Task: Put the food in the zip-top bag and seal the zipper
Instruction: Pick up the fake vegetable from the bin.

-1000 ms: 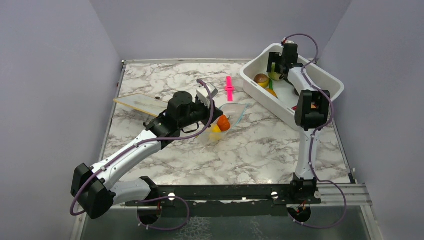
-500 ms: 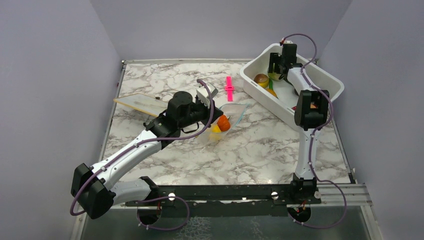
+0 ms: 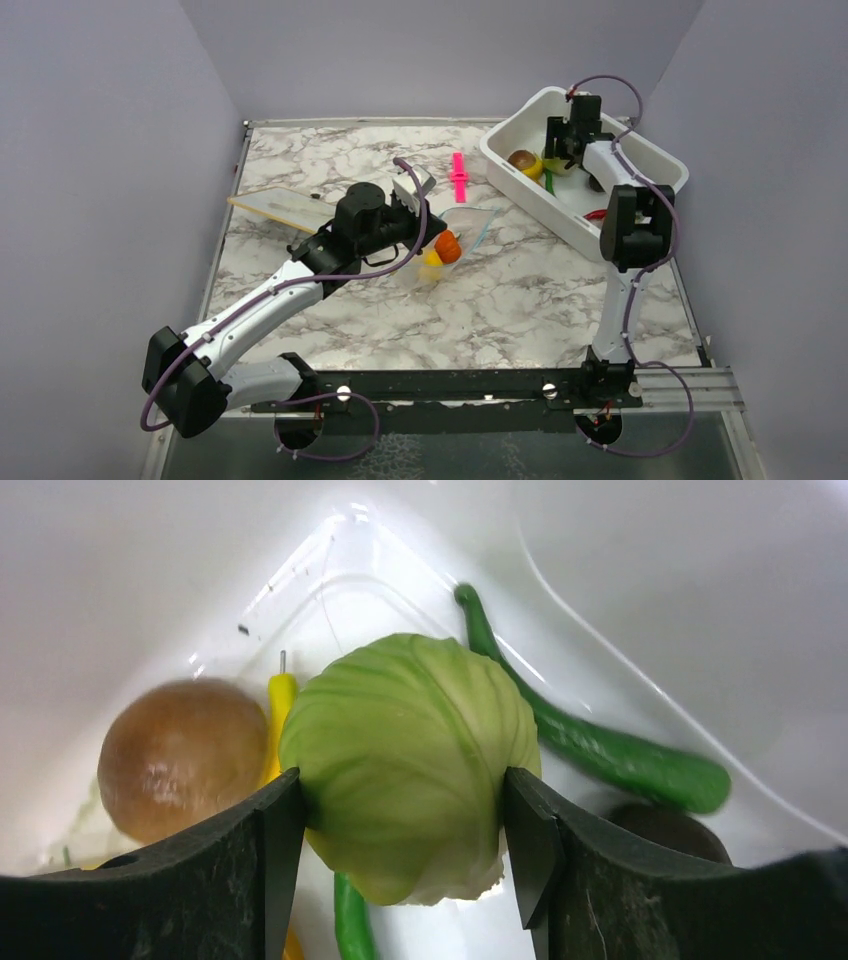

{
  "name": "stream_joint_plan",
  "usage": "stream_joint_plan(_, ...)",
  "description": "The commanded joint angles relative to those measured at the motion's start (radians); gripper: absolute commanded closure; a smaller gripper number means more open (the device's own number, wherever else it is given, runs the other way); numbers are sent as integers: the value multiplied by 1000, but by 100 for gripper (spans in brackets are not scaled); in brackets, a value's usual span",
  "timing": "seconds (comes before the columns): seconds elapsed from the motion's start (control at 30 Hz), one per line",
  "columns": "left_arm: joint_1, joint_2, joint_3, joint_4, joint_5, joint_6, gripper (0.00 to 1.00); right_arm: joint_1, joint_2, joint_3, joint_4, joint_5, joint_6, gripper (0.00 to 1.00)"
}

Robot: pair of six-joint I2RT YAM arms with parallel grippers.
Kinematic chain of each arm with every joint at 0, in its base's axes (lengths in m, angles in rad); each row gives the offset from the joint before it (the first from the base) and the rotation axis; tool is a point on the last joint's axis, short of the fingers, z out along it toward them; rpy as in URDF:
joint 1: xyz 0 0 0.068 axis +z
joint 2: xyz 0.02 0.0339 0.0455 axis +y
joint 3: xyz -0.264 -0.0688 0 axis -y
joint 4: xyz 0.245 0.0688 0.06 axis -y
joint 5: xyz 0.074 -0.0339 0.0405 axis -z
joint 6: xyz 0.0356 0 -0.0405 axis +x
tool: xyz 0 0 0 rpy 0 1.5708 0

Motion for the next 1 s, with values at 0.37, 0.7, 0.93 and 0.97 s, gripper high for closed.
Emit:
stream_joint_plan(0.37,-8,-27,4,0,-4,16,100,-4,-231,-55,-49,-45,47,60)
stream_joint_plan(0.7,-8,-22,10,-6,-8,12,100,-2,-414,-131,-102,-74,112,63)
stream_joint_plan(0.93,-4,10,38,-30,-12,6,100,16,-577,-241,-140,-191,169,64)
stream_joint_plan(0.97,-3,13,39,-27,-1,10,100,22,-608,-272,-131,-207,176,64)
